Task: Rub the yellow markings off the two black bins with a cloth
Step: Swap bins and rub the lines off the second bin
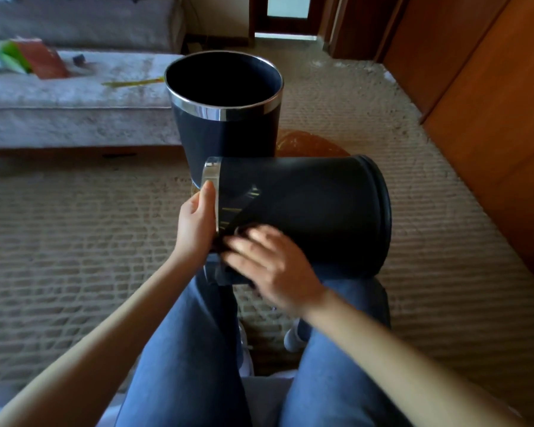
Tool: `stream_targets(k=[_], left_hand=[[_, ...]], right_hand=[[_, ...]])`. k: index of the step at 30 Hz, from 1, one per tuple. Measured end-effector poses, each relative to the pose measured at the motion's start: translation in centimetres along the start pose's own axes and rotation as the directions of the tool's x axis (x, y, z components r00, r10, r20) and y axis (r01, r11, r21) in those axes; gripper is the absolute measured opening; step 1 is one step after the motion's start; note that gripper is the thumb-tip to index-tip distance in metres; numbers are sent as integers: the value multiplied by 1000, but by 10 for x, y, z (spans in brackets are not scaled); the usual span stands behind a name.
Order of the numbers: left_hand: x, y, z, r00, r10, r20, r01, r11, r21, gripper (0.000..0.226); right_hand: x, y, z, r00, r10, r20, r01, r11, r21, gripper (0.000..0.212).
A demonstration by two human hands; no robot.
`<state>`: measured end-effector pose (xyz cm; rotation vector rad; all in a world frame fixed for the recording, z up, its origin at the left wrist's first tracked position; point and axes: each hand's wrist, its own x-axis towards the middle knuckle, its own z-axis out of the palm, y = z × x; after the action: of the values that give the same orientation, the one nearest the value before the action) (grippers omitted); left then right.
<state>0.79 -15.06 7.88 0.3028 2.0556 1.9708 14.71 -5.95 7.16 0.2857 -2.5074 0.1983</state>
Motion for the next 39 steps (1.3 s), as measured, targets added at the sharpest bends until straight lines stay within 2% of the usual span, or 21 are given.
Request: stream_targets(k=[2, 4, 6, 8, 9, 10, 13, 16, 17, 19, 20, 21, 22, 24, 26, 28, 30, 32, 34, 36, 39], left_hand=[[-1, -2, -1, 1000, 5, -6, -5, 1000, 11, 47], [-5, -4, -1, 999, 25, -20, -24, 999, 32, 52], [-12, -4, -1, 998, 49, -30, -47, 997, 54, 52], [-16, -4, -1, 999, 39, -35, -38, 998, 48, 53], [-16, -2, -1, 999, 29, -39, -27, 999, 44, 54], [-15, -1, 0, 999, 20, -44, -18, 999, 41, 54], [-11, 1, -1, 1000, 10, -26, -9, 1000, 14, 56], [-12, 3, 0, 1000, -1, 8, 1, 999, -50, 60], [-12, 5, 1, 1000, -4, 11, 5, 998, -69, 62], [-11, 4, 2, 1000, 13, -1, -13, 996, -88, 57], [-10, 2, 2, 1000, 25, -5, -25, 995, -93, 55], [-11, 0, 1, 999, 36, -5, -36, 995, -98, 54], [-11, -4, 0, 999, 45, -8, -46, 994, -97, 53], [-15, -8, -2, 999, 40, -28, -42, 996, -77, 53], [-18, -7, -4, 1000, 25, -18, -26, 997, -75, 55], [-18, -5, -5, 1000, 17, 4, -17, 996, -83, 57], [-14, -3, -5, 1000, 2, 25, 0, 995, -97, 51], [-10, -5, -5, 999, -14, 37, 18, 992, -122, 46], [-10, -8, -7, 996, 4, 85, 11, 985, -170, 42], [-11, -10, -10, 991, -22, 130, 50, 975, -216, 43], [-13, 0, -9, 994, -58, 94, 74, 983, -170, 47]], right_hand=[[16, 30, -19, 991, 127, -47, -128, 991, -26, 32], [43, 69, -40, 925, 378, -46, -378, 926, 7, 34], [73, 101, -54, 810, 579, 86, -585, 809, 57, 38], [92, 110, -49, 747, 637, 190, -654, 755, 44, 39], [97, 103, -44, 748, 635, 193, -651, 759, 27, 38], [97, 92, -37, 788, 595, 157, -603, 797, 8, 37], [64, 42, -18, 922, 386, 26, -387, 920, 66, 35], [20, 8, -10, 990, 137, 12, -138, 990, 41, 36], [7, 4, -8, 999, 14, 50, -14, 1000, 1, 36], [-2, 13, -11, 965, -222, 136, 231, 972, -52, 33], [3, 23, -13, 948, -283, 144, 294, 954, -62, 32], [14, 32, -15, 951, -284, 124, 294, 953, -71, 34], [30, 39, -16, 972, -211, 105, 218, 974, -62, 35], [71, 50, -17, 991, 85, 103, -86, 996, 6, 37], [114, 57, -16, 923, 328, 202, -343, 938, 41, 35], [138, 60, -8, 856, 416, 308, -438, 899, 2, 31], [136, 55, -4, 880, 387, 274, -404, 915, 4, 36], [109, 36, -1, 947, 295, 128, -304, 951, 54, 44], [73, 14, 1, 971, 236, 49, -239, 968, 78, 40], [38, -3, 4, 990, 132, 47, -135, 989, 67, 35], [2, -6, 2, 989, -65, 132, 56, 996, 66, 32]])
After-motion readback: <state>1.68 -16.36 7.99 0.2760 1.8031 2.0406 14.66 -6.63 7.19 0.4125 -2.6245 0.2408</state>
